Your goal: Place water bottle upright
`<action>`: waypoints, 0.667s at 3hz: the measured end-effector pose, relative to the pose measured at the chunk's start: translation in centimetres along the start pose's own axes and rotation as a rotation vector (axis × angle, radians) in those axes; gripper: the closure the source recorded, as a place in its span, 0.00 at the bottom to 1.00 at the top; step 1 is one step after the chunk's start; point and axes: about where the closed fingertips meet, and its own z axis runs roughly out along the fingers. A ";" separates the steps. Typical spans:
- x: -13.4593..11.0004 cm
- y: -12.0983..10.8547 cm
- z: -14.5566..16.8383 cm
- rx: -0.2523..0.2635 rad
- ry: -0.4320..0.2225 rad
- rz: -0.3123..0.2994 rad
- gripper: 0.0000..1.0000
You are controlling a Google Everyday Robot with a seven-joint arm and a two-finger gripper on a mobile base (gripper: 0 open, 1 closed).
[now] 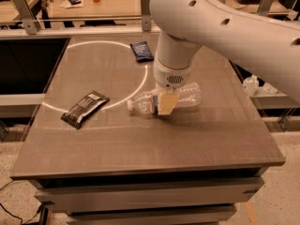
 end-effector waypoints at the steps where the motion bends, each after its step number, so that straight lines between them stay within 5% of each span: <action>1: 0.3 -0.8 -3.0 0.053 -0.063 0.055 0.94; 2: 2.3 -2.7 -8.2 0.141 -0.213 0.164 1.00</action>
Offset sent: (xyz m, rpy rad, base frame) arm 0.0303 -0.0695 0.1811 0.5919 -0.1720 -0.3026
